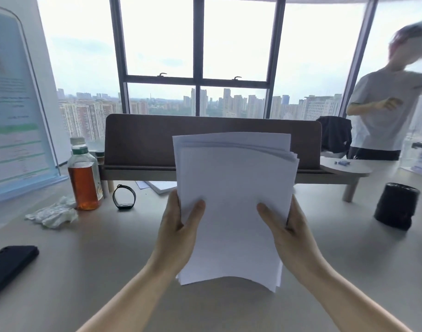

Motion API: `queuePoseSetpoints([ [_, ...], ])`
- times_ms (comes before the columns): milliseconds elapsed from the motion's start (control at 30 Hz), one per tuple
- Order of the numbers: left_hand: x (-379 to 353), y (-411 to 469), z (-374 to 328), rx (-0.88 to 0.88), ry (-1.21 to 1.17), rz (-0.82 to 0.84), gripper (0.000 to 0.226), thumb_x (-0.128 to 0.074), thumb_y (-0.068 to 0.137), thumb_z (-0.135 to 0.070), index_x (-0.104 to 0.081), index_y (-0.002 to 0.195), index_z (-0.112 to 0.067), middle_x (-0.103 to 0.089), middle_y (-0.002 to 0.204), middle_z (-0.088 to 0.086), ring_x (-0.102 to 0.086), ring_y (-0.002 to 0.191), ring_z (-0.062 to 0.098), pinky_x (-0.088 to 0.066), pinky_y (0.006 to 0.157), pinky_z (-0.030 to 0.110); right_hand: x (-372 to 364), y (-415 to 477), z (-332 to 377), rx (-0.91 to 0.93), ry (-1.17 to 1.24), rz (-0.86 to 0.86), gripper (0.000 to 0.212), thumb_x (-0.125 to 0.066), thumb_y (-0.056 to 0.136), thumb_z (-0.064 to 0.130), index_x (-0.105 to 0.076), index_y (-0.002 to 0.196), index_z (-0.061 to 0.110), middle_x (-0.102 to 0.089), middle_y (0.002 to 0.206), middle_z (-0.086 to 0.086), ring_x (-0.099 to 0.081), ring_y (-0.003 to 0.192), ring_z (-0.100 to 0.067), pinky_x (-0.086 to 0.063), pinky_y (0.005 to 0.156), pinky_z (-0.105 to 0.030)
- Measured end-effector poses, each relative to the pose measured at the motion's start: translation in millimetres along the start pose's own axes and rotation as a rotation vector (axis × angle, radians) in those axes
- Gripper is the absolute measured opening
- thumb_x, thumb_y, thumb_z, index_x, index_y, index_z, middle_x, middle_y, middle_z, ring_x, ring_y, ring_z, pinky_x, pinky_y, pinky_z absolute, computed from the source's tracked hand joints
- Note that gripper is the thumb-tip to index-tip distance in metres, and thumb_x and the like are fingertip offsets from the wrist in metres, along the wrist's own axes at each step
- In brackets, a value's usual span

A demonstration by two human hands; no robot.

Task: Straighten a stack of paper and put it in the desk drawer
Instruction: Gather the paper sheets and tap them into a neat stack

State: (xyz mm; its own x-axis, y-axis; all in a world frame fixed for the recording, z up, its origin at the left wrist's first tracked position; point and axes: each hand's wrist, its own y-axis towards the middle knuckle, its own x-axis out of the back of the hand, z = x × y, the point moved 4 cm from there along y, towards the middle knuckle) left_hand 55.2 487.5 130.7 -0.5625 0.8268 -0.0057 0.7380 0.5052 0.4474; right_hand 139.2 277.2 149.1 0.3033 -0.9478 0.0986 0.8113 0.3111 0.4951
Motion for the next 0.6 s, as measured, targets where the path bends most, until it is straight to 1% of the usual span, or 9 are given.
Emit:
queuePoseSetpoints([
  [33,-2,-1,-1,0.007,-0.015,0.015,0.023,-0.062,0.1,-0.029,-0.063,0.123,-0.031,-0.078,0.118,-0.009,-0.072,0.114,0.014,-0.055,0.097,0.041,1,0,1,-0.008,0.003,-0.011,0.035,-0.06,0.099,0.015,-0.057,0.13,0.03,-0.073,0.117,0.013,-0.069,0.111,-0.005,-0.055,0.091,-0.025],
  [133,1,3,4,0.037,-0.103,-0.022,0.022,-0.061,0.093,-0.035,-0.065,0.114,-0.029,-0.078,0.113,-0.002,-0.073,0.111,0.027,-0.056,0.095,0.049,11,1,-3,-0.051,0.095,-0.061,0.026,-0.061,0.097,0.025,-0.062,0.122,0.024,-0.077,0.115,0.001,-0.072,0.11,-0.023,-0.056,0.095,-0.047],
  [167,1,3,5,0.056,-0.132,-0.005,0.024,-0.061,0.093,-0.034,-0.064,0.115,-0.027,-0.078,0.115,-0.001,-0.073,0.111,0.027,-0.056,0.095,0.049,12,-1,-6,-0.079,0.118,-0.051,0.028,-0.062,0.094,0.031,-0.063,0.121,0.023,-0.078,0.114,-0.001,-0.073,0.11,-0.025,-0.055,0.096,-0.05],
  [267,-2,1,4,0.074,-0.127,0.044,0.03,-0.062,0.094,-0.034,-0.064,0.123,-0.028,-0.078,0.121,0.0,-0.072,0.117,0.025,-0.056,0.098,0.047,6,-13,-17,-0.168,0.134,0.019,0.039,-0.062,0.09,0.037,-0.066,0.126,0.023,-0.079,0.116,0.003,-0.073,0.113,-0.02,-0.054,0.1,-0.047],
  [367,2,3,5,0.069,-0.157,0.001,0.033,-0.064,0.091,-0.038,-0.063,0.122,-0.027,-0.077,0.121,0.002,-0.071,0.117,0.028,-0.054,0.103,0.055,6,-16,-21,-0.165,0.132,0.005,0.034,-0.061,0.096,0.04,-0.066,0.126,0.023,-0.077,0.119,0.002,-0.072,0.115,-0.019,-0.05,0.105,-0.054],
  [467,0,4,-3,0.044,-0.076,0.064,0.028,-0.062,0.093,-0.03,-0.064,0.121,-0.029,-0.078,0.12,-0.006,-0.073,0.115,0.017,-0.054,0.104,0.05,9,-8,-20,-0.152,0.166,-0.052,0.026,-0.064,0.096,0.028,-0.067,0.121,0.024,-0.079,0.115,0.002,-0.073,0.11,-0.02,-0.053,0.101,-0.053],
  [533,0,6,-14,-0.006,-0.029,0.044,0.029,-0.06,0.094,-0.03,-0.061,0.123,-0.031,-0.076,0.121,-0.015,-0.072,0.117,0.017,-0.056,0.101,0.047,5,-6,-17,-0.134,0.144,-0.047,0.026,-0.066,0.096,0.022,-0.068,0.121,0.027,-0.079,0.114,0.002,-0.074,0.109,-0.019,-0.055,0.099,-0.051],
  [567,2,9,-23,-0.057,0.037,-0.005,0.033,-0.06,0.095,-0.033,-0.056,0.127,-0.035,-0.07,0.127,-0.025,-0.067,0.124,0.017,-0.054,0.101,0.041,5,-6,-17,-0.129,0.138,-0.05,0.026,-0.066,0.096,0.02,-0.068,0.121,0.028,-0.079,0.113,0.003,-0.074,0.108,-0.019,-0.055,0.098,-0.05],
  [600,5,12,-39,-0.144,0.165,-0.091,0.044,-0.061,0.096,-0.037,-0.048,0.138,-0.037,-0.059,0.139,-0.031,-0.057,0.135,0.017,-0.049,0.105,0.035,5,-6,-17,-0.13,0.139,-0.058,0.026,-0.065,0.096,0.017,-0.068,0.119,0.029,-0.079,0.112,0.003,-0.074,0.108,-0.018,-0.056,0.098,-0.048],
])
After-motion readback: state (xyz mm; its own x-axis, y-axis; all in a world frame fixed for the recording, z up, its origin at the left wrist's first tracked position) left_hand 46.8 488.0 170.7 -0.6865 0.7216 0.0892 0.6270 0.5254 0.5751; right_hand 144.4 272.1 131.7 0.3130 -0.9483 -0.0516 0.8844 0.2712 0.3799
